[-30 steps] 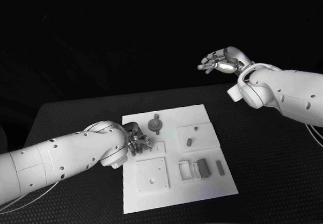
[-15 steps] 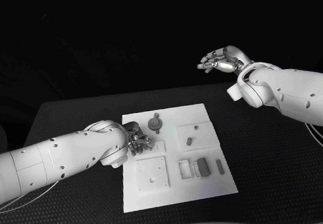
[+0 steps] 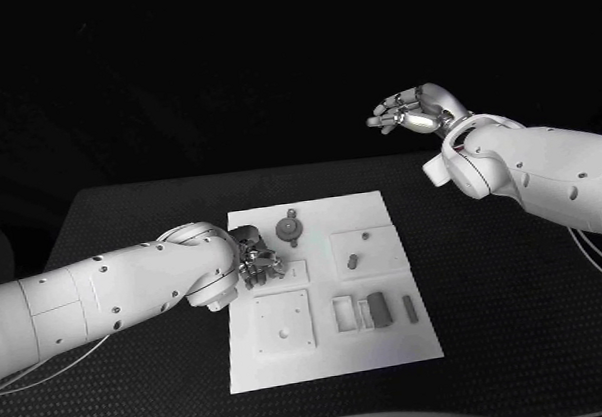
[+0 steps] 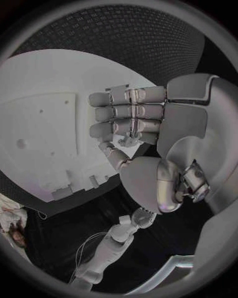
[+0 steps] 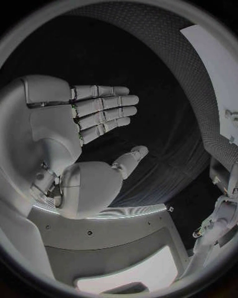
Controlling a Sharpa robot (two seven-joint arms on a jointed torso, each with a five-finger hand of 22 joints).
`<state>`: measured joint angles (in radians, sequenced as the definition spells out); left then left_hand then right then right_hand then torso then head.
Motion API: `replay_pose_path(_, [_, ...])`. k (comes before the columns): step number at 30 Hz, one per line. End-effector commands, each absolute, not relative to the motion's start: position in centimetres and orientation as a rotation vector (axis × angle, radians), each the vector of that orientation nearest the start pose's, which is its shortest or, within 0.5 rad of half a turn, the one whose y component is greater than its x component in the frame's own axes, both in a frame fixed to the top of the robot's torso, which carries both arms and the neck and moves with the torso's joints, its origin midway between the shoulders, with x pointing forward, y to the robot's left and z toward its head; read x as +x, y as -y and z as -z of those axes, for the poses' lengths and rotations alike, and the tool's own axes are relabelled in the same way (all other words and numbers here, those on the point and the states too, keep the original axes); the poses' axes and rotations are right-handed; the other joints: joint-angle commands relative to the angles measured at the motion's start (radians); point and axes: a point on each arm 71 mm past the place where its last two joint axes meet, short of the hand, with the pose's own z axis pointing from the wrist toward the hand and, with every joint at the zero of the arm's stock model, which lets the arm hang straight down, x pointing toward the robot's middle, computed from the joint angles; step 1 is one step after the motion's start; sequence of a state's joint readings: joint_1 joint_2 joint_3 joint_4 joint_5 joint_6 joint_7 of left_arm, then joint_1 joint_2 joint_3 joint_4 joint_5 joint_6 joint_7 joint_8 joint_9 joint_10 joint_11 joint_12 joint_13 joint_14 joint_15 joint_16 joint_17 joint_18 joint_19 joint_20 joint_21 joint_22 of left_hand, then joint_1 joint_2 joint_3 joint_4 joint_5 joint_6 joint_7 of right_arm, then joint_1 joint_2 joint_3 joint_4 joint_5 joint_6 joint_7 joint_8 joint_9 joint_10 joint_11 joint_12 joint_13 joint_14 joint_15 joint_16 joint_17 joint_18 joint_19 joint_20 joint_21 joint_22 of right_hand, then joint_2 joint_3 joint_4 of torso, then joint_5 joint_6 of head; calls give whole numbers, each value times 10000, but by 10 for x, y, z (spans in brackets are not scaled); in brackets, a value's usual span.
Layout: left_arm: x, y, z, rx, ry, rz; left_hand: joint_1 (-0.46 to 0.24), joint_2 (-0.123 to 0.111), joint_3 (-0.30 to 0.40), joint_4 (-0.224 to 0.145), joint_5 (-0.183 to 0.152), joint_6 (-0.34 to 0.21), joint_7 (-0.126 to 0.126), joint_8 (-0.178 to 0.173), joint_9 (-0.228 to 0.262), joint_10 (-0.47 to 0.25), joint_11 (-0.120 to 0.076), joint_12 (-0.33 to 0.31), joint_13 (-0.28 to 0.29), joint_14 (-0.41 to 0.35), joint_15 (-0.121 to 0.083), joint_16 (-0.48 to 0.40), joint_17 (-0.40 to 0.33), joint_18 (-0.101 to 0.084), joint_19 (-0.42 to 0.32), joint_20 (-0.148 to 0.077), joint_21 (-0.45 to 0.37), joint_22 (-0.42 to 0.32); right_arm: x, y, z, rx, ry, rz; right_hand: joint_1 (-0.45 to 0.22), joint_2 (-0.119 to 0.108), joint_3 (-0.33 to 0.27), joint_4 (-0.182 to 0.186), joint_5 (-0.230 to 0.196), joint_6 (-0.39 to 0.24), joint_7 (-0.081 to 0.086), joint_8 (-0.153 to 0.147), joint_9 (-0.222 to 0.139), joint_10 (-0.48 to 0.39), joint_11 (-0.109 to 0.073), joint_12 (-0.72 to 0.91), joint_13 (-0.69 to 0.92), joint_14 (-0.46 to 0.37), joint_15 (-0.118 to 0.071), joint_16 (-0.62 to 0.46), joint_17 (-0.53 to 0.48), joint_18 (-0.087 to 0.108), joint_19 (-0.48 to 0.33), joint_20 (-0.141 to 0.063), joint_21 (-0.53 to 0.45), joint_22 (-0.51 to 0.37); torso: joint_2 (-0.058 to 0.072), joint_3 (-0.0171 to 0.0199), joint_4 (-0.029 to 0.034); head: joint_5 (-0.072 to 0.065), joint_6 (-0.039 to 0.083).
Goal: Assemble the parts on the task board
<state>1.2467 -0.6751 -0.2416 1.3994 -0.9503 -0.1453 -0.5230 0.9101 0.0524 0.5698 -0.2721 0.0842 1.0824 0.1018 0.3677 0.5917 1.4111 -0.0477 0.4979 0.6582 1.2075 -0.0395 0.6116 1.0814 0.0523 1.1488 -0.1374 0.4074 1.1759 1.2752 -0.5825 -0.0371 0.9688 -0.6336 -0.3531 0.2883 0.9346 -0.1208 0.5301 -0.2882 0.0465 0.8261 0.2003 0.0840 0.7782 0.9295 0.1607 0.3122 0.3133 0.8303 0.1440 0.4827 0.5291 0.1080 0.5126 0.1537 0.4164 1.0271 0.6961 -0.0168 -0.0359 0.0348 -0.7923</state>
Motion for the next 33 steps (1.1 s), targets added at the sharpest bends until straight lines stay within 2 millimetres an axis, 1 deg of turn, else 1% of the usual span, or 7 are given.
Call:
replay_pose_path(1, [479,-181,272,-3380,-22803,3805,16,91,22,-25,53,598,-541,39,14,-78,-80,47,16,-60,-21,63,-12,82,-12,-24,8,11,588,236,160,5157,-14399,-10176,-7,67,-63,24,-6,67,25,-27,-9,72,16,-36,-12,-2,101,-48,-11,-36,-45,3,-51,-17,0,0,0,11,-8])
replay_pose_path(5, [479,-181,272,-3361,-22833,3798,17,93,32,-39,89,610,-545,35,26,-80,-85,76,27,-63,-23,97,-22,84,-6,-25,6,31,588,236,160,5158,-14412,-10181,-61,84,-89,51,-6,63,29,-32,-13,86,19,-56,-38,-5,109,-64,-14,-41,-50,11,-65,-18,2,-4,-2,7,-12])
replay_pose_path(10, [479,-181,272,-3326,-22865,3768,13,93,37,-48,112,619,-548,32,34,-84,-87,97,35,-67,-24,122,-30,84,-2,-26,5,46,588,236,160,5154,-14412,-10186,-66,90,-93,49,-5,63,28,-33,-14,92,18,-64,-49,-7,110,-71,-15,-41,-54,10,-71,-19,2,2,2,17,-23])
replay_pose_path(15, [479,-182,272,-3311,-22870,3737,12,88,42,-57,129,628,-551,30,42,-88,-90,115,42,-71,-24,143,-36,85,1,-27,5,60,588,236,160,5151,-14415,-10189,-69,91,-98,44,-6,62,28,-34,-15,97,18,-72,-59,-9,111,-77,-16,-41,-59,10,-78,-20,-1,-3,4,19,-16])
replay_pose_path(19, [479,-182,272,-3263,-22912,3723,12,90,45,-61,140,632,-553,28,47,-89,-92,126,46,-73,-25,157,-40,86,3,-27,4,68,588,236,160,5149,-14419,-10194,-69,94,-100,41,-6,63,28,-34,-16,101,17,-77,-66,-12,113,-82,-17,-42,-63,10,-82,-20,1,-1,-4,33,-34])
replay_pose_path(33, [480,-182,272,-3218,-22870,3677,7,77,55,-77,186,658,-562,22,72,-93,-102,187,69,-79,-28,227,-59,88,16,-29,4,111,589,235,160,5152,-14431,-10195,-80,104,-113,38,-6,63,28,-36,-19,119,17,-97,-95,-20,119,-101,-20,-47,-80,15,-104,-24,2,5,-4,37,-19])
